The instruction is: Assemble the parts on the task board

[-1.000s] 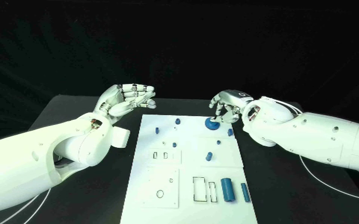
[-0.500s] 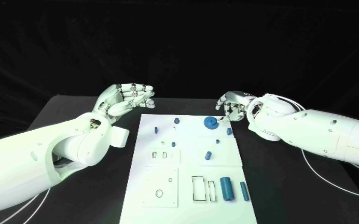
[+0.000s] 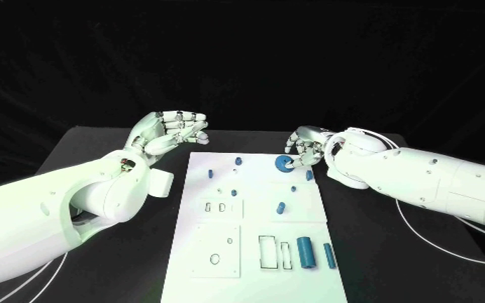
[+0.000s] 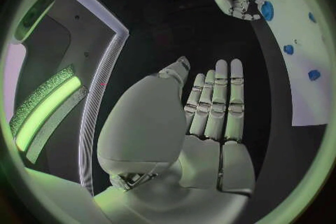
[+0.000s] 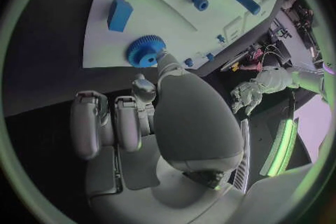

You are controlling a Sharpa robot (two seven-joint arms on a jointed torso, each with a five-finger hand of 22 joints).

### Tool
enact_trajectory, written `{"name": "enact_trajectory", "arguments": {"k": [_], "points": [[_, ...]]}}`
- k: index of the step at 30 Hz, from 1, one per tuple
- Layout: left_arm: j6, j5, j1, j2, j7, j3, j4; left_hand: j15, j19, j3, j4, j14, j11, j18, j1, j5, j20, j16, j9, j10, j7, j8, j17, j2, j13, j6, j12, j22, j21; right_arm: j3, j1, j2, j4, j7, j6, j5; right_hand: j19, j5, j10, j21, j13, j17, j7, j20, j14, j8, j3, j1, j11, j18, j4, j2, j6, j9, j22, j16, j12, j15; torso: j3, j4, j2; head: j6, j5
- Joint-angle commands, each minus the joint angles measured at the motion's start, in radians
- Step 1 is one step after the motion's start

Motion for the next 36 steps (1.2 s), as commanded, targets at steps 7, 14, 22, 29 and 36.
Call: {"name": "enact_trajectory", "arguments": {"k": [7,14,22,29,36], "points": [[0.020,0.004,0.001,0.003,0.007,0.001,0.001,-0.001,-0.004,0.007,0.000,-0.007,0.002,0.009,0.007,0.002,0.001,-0.005,0.001,0.007,0.013,-0.006,0.002,0.000,0.001,0.008,-0.003,0.002,0.007,-0.002,-0.017,0.023,-0.024,0.017,0.021,0.011,0.018,0.011,0.013,0.013,0.027,0.112,0.000,0.002,0.074,0.003,0.016,0.008,0.000,-0.014,0.000,0.014,0.016,-0.004,0.130,0.011,0.027,-0.001,-0.0001,0.0003,0.000,0.005,-0.001],[0.021,0.004,0.001,0.003,0.006,0.001,0.000,-0.001,-0.005,0.008,-0.001,-0.007,0.002,0.009,0.008,0.002,0.001,-0.005,0.001,0.007,0.013,-0.006,0.002,0.000,0.001,0.008,-0.003,0.002,0.008,-0.002,-0.025,0.032,-0.030,0.016,0.029,0.004,0.022,0.028,0.015,0.020,0.040,0.119,0.002,0.002,0.075,0.001,0.031,0.015,0.001,-0.016,-0.001,0.018,0.027,-0.008,0.138,0.014,0.039,0.000,0.0001,0.0001,0.000,-0.002,0.001],[0.021,0.004,0.001,0.003,0.005,0.001,-0.001,-0.001,-0.005,0.008,-0.001,-0.007,0.002,0.009,0.008,0.002,0.001,-0.005,0.001,0.007,0.013,-0.006,0.002,0.000,0.001,0.008,-0.003,0.002,0.008,-0.003,-0.028,0.033,-0.031,0.015,0.028,-0.008,0.027,-0.003,0.021,0.027,0.057,0.126,0.001,0.003,0.076,-0.004,0.081,0.038,0.000,-0.018,-0.002,0.026,0.050,-0.017,0.147,0.017,0.055,0.000,0.0002,-0.0018,0.000,-0.004,0.004],[0.022,0.004,0.001,0.003,0.005,0.001,-0.002,0.000,-0.007,0.010,-0.001,-0.008,0.002,0.009,0.008,0.002,0.000,-0.005,0.001,0.006,0.014,-0.007,0.004,0.000,0.001,0.007,-0.004,0.003,0.010,-0.003,-0.028,0.030,-0.023,0.014,-0.031,-0.048,0.039,-0.004,0.051,0.044,0.096,0.135,-0.011,-0.006,0.077,-0.008,0.233,0.093,-0.012,-0.023,-0.015,0.026,0.108,-0.034,0.167,0.020,0.090,-0.011,0.0010,-0.0007,0.000,-0.003,0.007],[0.022,0.004,0.001,0.003,0.004,0.001,-0.003,0.000,-0.007,0.010,-0.001,-0.008,0.002,0.009,0.008,0.002,0.000,-0.005,0.001,0.006,0.014,-0.007,0.004,0.000,0.001,0.007,-0.004,0.003,0.010,-0.003,-0.027,0.019,0.024,0.023,-0.118,-0.109,0.052,0.005,0.077,0.061,0.128,0.143,-0.018,-0.011,0.079,-0.002,0.348,0.067,-0.018,-0.028,-0.034,-0.020,0.140,-0.035,0.187,0.023,0.119,-0.016,0.0008,-0.0013,-0.001,0.000,0.011]]}}
